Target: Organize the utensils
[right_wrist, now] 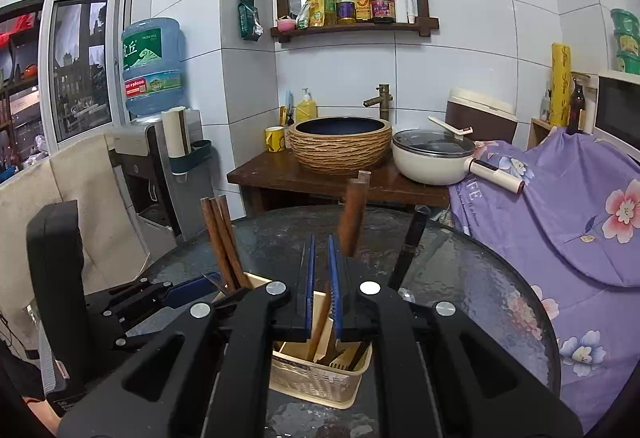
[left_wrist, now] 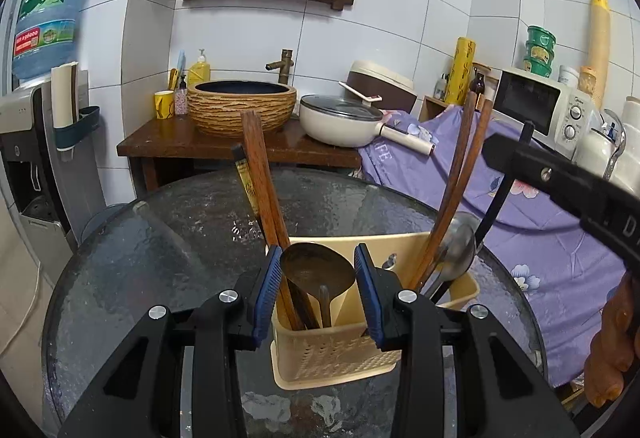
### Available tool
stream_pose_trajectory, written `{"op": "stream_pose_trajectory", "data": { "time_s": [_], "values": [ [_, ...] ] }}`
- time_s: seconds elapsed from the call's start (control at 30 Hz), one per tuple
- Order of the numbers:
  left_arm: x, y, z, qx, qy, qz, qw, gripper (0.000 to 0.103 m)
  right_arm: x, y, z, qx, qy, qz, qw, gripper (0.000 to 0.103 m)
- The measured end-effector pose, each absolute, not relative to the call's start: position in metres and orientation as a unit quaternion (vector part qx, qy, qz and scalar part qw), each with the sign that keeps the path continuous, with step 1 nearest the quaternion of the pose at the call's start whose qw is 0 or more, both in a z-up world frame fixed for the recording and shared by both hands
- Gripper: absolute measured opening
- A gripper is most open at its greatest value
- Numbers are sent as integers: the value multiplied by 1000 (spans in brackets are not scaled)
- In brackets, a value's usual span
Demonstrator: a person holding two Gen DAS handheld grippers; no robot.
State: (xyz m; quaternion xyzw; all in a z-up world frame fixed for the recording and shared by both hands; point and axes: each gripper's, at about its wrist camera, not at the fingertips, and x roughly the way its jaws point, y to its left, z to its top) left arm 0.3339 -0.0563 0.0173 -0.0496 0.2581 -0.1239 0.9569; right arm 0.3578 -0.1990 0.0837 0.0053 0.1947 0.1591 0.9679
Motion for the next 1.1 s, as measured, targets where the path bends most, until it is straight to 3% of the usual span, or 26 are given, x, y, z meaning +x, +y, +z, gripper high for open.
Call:
{"op": "stream_pose_trajectory", "data": {
  "time_s": [0.1,0.2,0.3,0.33,0.47,0.57,0.77,0.83,0.93,1.1],
  "values": [
    [331,-57,18,-51,252,-126,958,38,354,-201,86,2,185,160,970,8],
    [321,-59,25,-42,233,-128,963,50,349,-201,91,-10,177,158,971,12],
    [308,-60,35,-17,210,-134,968,58,340,-205,96,-15,158,149,976,44],
    [304,-61,40,-3,201,-131,971,60,337,-208,98,-14,153,147,977,47],
    [297,-60,52,24,189,-136,972,63,325,-216,104,-9,140,145,979,48],
    [289,-58,58,36,184,-137,973,64,318,-222,109,0,132,142,981,57],
    [273,-49,60,26,182,-138,973,67,302,-223,109,-1,130,134,982,60],
    [266,-47,60,21,176,-136,975,74,293,-222,106,-3,133,128,983,62],
    [256,-40,63,7,173,-136,975,77,273,-221,102,-6,129,125,984,78],
    [233,-30,64,-4,164,-130,978,87,235,-220,94,-19,116,115,986,85]
  ]
}}
